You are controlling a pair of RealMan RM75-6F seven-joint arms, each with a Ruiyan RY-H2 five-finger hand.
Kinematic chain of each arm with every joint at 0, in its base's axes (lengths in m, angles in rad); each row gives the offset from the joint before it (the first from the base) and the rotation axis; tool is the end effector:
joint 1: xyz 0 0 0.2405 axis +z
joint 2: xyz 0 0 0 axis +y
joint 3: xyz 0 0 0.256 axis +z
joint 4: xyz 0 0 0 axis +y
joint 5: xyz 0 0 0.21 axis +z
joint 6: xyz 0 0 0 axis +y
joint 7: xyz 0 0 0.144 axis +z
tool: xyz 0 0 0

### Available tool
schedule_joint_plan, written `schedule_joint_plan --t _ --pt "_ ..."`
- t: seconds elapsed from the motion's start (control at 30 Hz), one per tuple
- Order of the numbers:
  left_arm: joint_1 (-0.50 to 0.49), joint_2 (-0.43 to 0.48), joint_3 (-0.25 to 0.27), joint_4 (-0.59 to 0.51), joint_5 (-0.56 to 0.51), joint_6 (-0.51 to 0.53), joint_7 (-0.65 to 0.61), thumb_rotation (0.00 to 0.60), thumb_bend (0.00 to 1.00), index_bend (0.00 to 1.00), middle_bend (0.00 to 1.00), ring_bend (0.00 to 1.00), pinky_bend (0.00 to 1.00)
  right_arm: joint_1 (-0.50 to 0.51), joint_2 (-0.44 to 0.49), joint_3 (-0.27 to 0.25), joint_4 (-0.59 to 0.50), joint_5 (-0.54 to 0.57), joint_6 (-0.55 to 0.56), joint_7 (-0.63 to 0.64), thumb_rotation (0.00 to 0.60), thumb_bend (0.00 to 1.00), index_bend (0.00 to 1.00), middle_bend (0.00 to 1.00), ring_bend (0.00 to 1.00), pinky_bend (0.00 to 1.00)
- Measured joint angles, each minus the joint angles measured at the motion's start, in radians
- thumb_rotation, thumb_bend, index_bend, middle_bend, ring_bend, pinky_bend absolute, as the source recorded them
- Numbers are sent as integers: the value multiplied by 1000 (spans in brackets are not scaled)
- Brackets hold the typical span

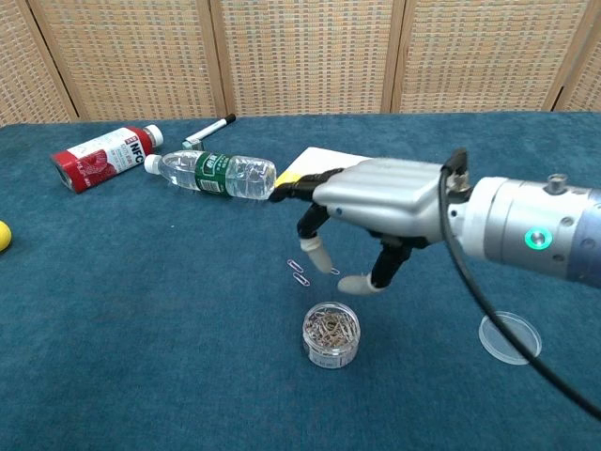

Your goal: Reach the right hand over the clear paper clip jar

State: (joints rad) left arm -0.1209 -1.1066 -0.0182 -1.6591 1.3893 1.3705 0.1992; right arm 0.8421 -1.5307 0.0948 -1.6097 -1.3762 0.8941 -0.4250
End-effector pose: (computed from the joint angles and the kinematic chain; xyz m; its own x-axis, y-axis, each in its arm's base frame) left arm -0.3193 0.1830 0.1448 0.5244 0.1477 0.8386 0.8442 0.0386 -0.5347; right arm -0.0817 -0.2989 -0.0376 0.6220 -0.1566 0.7672 -0.5908 -0.7368 0.3286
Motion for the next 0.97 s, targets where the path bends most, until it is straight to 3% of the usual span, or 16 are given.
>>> schedule_joint_plan --t 0.17,0.3,0.77,0.97 --pt "5 4 -1 -1 10 13 -19 600 0 0 0 0 0 -54 113 -9 2 -36 92 19 600 56 132 12 0 29" --pt "10 9 0 -3 21 27 -31 600 0 0 0 0 0 -127 186 -28 38 -62 190 55 600 1 6 0 0 1" --pt "44 22 6 -11 99 124 -67 600 0 0 0 0 0 -478 294 -99 111 -34 536 360 600 0 0 0 0 0" --pt "59 32 16 -21 128 150 -75 600 0 0 0 0 0 -571 314 -112 109 -62 630 428 600 0 0 0 0 0"
